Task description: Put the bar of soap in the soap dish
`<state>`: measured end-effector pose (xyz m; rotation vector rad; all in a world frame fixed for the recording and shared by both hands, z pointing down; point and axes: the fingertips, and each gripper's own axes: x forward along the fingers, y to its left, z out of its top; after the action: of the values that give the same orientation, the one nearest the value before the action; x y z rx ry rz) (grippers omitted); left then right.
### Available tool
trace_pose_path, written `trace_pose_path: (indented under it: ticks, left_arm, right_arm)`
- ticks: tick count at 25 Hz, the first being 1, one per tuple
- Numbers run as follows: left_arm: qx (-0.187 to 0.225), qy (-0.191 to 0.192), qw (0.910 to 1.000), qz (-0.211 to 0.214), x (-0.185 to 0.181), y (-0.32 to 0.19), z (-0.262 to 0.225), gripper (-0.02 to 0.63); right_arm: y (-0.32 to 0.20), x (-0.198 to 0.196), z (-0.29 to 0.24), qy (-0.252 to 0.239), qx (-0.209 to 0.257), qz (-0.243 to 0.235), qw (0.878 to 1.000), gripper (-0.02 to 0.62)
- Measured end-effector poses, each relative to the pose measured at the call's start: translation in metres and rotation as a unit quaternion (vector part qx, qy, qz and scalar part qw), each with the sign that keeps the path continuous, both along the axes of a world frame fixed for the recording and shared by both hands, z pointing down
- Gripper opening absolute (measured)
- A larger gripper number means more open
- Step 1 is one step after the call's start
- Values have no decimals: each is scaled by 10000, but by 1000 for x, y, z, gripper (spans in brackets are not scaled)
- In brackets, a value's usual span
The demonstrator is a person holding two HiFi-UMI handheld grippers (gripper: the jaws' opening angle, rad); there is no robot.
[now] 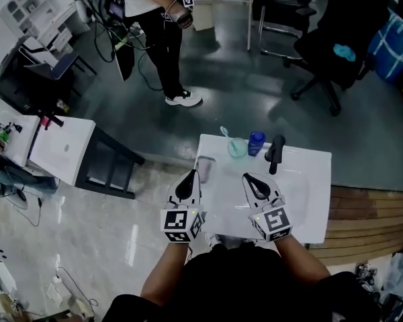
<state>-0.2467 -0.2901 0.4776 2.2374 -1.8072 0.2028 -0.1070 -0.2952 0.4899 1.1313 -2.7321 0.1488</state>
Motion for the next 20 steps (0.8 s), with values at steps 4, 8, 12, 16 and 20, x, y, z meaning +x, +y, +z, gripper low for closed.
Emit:
trace_pose_path:
  ticks: [4,8,12,16,20]
  left_arm:
    - [77,-166,9996,230,12,4,1,21]
    - [323,-127,9989,300,20,5,-6,21]
    - [508,-156,9980,341,20,4,-12,21]
    - [529,-190,9977,366,24,-2,-14,21]
    - [535,-221,9974,424,26,2,-15,21]
  right_arm:
    - [-6,9,-2,104,33,153,9998,15]
    - [-5,16,-10,183,202,217,9994,15]
    - [-6,19,-21,-2,301,292,9991,15]
    - [-14,24,-30,-62,466,322,9984,15]
    - [-11,25,-35,-73,512,379,9979,15]
